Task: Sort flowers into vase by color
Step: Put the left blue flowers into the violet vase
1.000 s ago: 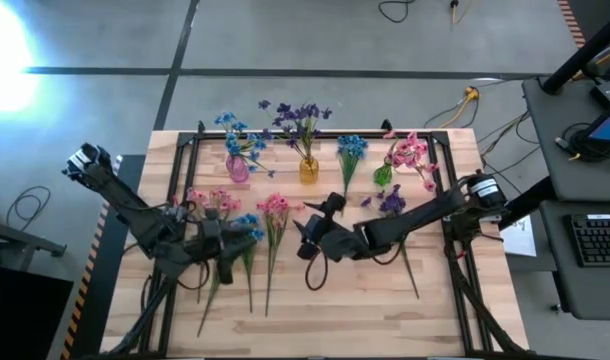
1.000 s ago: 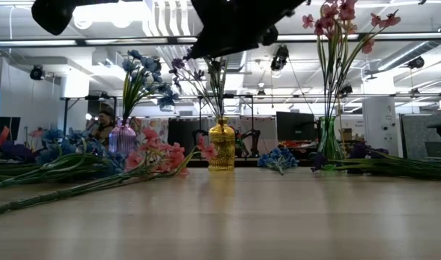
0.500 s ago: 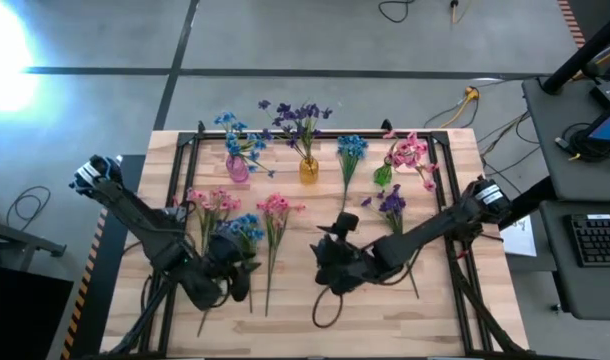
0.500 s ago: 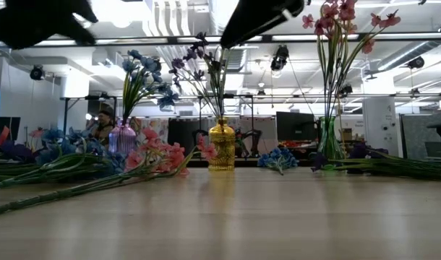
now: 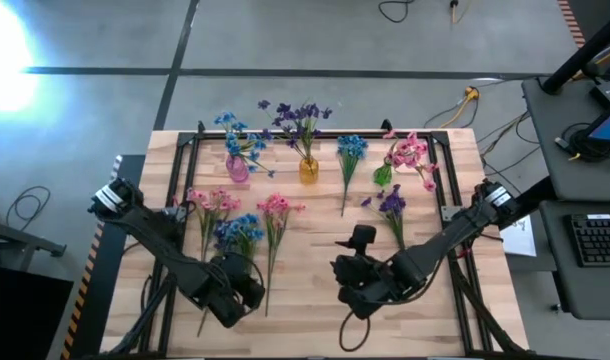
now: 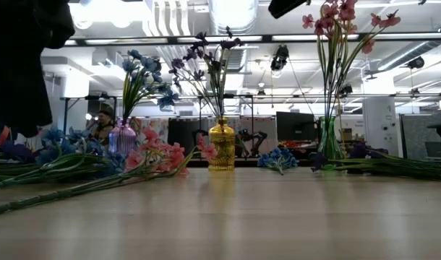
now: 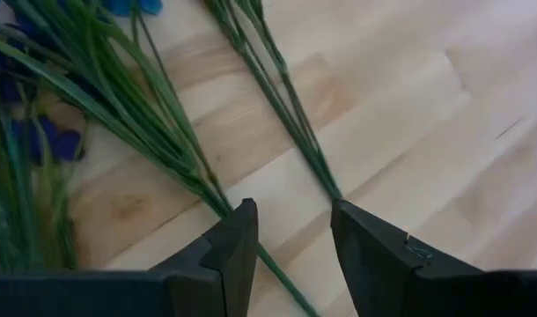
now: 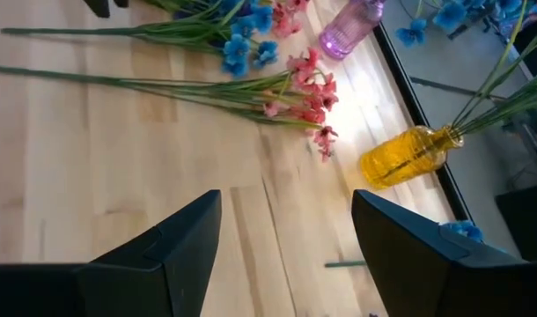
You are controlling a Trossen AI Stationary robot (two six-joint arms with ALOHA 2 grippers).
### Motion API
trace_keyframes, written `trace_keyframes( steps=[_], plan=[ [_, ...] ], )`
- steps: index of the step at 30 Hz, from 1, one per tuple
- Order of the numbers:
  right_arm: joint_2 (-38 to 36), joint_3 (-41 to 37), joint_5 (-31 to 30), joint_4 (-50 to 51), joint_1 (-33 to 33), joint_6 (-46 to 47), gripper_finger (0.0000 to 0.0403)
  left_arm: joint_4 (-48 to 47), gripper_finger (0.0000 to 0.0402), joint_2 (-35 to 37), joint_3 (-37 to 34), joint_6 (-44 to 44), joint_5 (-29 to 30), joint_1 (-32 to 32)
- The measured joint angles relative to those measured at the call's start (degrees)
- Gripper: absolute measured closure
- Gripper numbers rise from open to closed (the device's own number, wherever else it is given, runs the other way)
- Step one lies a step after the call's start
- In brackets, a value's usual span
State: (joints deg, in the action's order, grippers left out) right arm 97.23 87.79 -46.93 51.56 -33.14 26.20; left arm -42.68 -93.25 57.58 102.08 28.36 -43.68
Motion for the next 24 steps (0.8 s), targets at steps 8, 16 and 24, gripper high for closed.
trace_keyframes(
  steps=[8,16,24],
  plan=[
    [-0.30,0.00,0.43,0.58,-0.67,-0.11,0.0151,-7.14,0.0266,-6.35,5.10,7.19,-0.71,0.97],
    [-0.30,-0.01,0.63,2.51,-0.77,-0.70,0.0155,-12.55,0.0218,-11.25,8.78,12.26,-4.38,1.74],
    [-0.30,-0.02,0.61,3.60,-0.74,-1.21,0.0149,-13.79,0.0174,-14.93,11.34,13.77,-5.46,1.81]
  ],
)
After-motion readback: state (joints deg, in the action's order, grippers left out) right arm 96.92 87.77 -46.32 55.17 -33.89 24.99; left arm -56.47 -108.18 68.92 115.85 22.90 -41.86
